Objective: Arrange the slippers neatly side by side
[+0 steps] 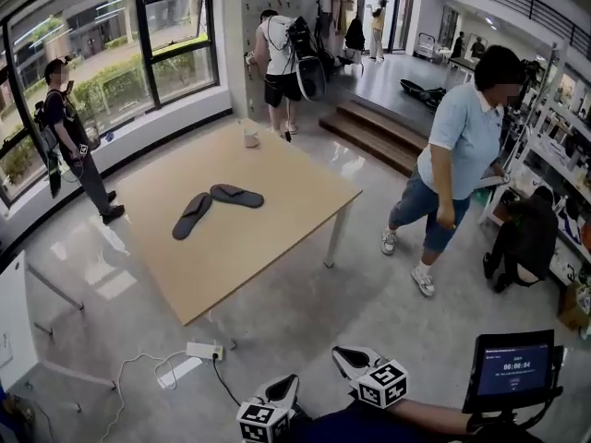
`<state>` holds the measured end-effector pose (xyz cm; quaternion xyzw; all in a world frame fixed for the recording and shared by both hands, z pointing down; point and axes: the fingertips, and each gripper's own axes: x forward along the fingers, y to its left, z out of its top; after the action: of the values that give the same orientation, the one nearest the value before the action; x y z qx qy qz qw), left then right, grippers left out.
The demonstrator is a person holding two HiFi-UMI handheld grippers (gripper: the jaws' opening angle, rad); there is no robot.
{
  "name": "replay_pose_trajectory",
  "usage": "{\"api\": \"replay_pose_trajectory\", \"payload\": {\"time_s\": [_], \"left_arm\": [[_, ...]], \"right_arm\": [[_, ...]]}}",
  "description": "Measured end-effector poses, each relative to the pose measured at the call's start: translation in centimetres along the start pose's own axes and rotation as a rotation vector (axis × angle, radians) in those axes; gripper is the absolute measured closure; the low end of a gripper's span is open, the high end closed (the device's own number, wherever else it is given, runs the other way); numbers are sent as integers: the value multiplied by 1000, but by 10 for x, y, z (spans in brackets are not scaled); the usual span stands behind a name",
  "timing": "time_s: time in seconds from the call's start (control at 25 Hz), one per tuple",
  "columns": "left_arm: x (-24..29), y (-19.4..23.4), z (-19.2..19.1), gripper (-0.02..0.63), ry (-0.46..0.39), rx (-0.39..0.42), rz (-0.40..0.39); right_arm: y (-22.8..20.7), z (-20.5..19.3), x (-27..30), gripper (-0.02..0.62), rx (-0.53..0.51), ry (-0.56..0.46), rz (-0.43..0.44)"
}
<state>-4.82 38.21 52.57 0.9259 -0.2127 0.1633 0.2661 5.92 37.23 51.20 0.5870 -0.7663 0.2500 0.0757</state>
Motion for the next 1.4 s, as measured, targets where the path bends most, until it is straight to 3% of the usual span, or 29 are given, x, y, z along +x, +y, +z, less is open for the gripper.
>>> {"api": "replay_pose_trajectory", "payload": {"time_s": [0.4, 0.56, 0.76, 1.0, 1.4], "left_arm": [[-17, 15, 6, 601, 31, -36, -19], [-22, 22, 14, 601, 39, -29, -1], [41, 65, 51, 601, 28, -48, 72], [86, 93, 89, 601, -1, -8, 114], [143, 112, 153, 601, -39, 19, 153]], "right_arm": [[23, 10, 7, 584, 7, 27, -24], [31, 15, 21, 584, 28, 27, 4], [-29, 38, 85, 584, 38, 18, 64], [-65, 73, 128, 584, 34, 10, 129], [-127, 118, 171, 584, 35, -6, 173]]}}
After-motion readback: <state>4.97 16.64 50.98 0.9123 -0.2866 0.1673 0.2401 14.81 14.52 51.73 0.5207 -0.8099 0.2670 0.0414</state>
